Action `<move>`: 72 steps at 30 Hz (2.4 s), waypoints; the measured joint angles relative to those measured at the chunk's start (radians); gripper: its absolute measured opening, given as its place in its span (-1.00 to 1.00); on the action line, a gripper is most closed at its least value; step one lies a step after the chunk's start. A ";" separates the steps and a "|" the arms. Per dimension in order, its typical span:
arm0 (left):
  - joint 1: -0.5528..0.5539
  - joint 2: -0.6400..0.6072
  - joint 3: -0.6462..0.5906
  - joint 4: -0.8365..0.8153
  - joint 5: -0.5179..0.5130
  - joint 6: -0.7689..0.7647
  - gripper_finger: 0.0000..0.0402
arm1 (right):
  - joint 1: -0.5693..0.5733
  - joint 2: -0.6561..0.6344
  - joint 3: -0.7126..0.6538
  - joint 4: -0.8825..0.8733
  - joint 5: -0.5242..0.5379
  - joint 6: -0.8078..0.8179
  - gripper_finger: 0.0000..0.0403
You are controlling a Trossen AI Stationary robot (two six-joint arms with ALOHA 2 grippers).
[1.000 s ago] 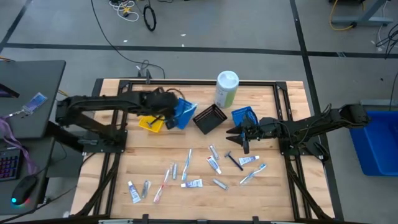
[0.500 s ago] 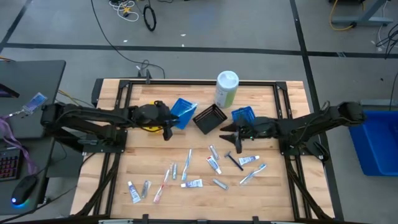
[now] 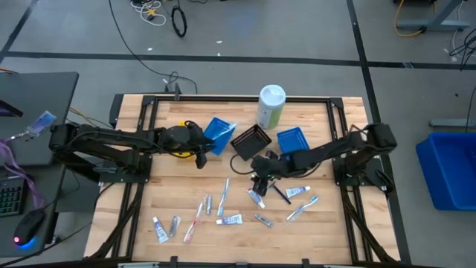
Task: Pick & Place Travel size toiletries
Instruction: Put the silver nail cutter into the black basket
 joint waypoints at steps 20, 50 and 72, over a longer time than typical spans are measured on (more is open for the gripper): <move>0.000 0.000 0.000 -0.003 0.000 -0.023 -0.48 | -0.027 0.100 -0.013 -0.029 -0.050 0.109 0.01; 0.000 0.000 0.001 -0.006 0.000 0.008 -0.48 | -0.025 0.169 -0.013 0.091 -0.062 0.002 -0.70; 0.000 0.000 0.001 -0.004 -0.030 0.002 -0.48 | -0.139 -0.139 -0.013 0.225 0.078 -0.569 -0.76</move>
